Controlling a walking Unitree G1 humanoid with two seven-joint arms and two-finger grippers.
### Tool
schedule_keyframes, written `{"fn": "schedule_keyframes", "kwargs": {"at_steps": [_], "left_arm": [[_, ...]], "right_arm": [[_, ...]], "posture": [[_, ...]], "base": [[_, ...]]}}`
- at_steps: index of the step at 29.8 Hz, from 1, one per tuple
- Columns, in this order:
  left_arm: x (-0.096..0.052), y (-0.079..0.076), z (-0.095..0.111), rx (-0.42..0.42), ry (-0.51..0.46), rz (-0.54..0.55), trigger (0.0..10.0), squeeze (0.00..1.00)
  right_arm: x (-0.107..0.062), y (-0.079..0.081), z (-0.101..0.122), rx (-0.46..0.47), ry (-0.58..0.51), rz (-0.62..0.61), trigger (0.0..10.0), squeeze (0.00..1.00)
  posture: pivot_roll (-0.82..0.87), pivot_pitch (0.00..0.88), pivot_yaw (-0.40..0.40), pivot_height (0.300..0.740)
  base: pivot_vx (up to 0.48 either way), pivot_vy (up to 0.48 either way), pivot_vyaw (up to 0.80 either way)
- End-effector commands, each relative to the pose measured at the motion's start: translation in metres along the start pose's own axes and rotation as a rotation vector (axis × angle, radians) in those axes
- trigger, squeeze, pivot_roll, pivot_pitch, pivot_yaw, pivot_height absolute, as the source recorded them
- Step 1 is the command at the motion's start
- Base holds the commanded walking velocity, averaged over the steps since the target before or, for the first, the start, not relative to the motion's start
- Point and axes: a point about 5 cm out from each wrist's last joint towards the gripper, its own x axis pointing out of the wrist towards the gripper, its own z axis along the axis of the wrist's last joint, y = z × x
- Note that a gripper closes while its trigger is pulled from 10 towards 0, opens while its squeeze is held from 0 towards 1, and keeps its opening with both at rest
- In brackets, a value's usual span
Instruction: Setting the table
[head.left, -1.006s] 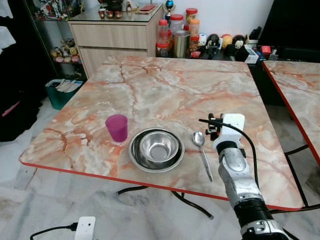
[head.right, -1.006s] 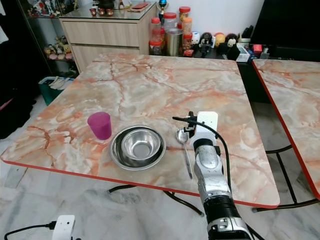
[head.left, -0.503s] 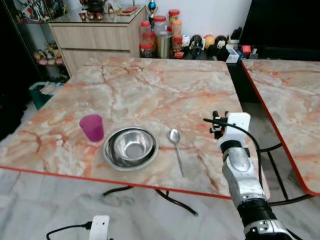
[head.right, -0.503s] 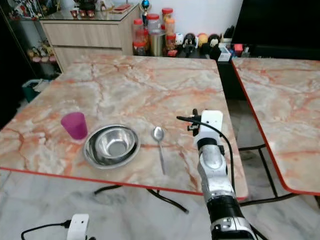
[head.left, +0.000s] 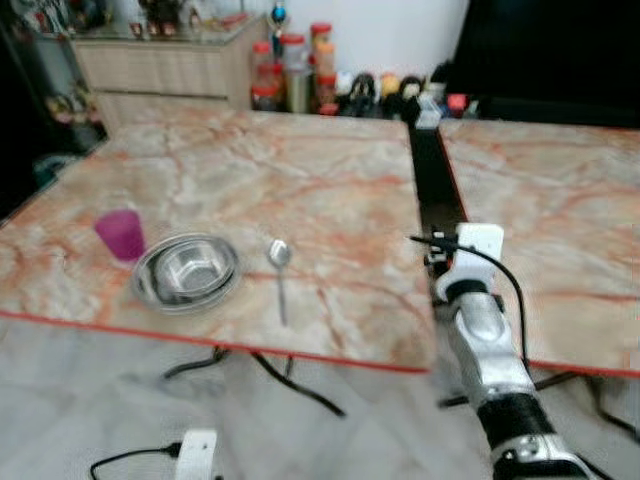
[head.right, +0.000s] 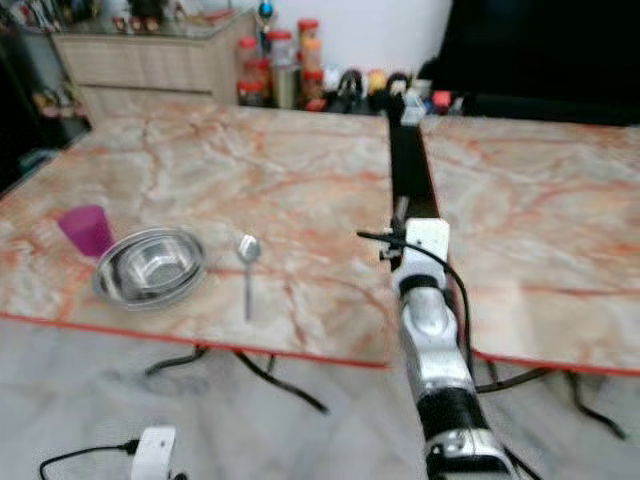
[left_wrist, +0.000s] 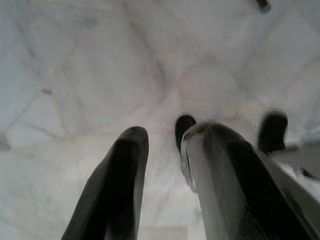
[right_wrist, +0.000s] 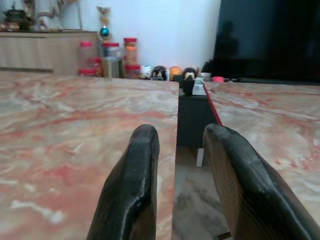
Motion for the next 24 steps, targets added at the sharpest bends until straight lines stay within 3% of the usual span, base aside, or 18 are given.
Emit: {"fn": "schedule_keyframes", "kwargs": {"at_steps": [1,24], "left_arm": [[0.0000,-0.0033,-0.0008,0.002,0.002,-0.010,10.0,0.00],[0.0002,-0.0012,0.0013,0.001,-0.002,-0.003,10.0,0.00]], "right_arm": [[0.0015,-0.0051,0.0024,-0.005,-0.004,-0.011,10.0,0.00],[0.0025,-0.0025,0.0001,-0.018,0.015,0.000,10.0,0.00]], "posture": [[0.06,0.000,-0.005,0.740],[0.05,0.000,0.012,0.740]], "base": [[0.000,-0.446,0.00],[0.000,-0.440,0.00]]}}
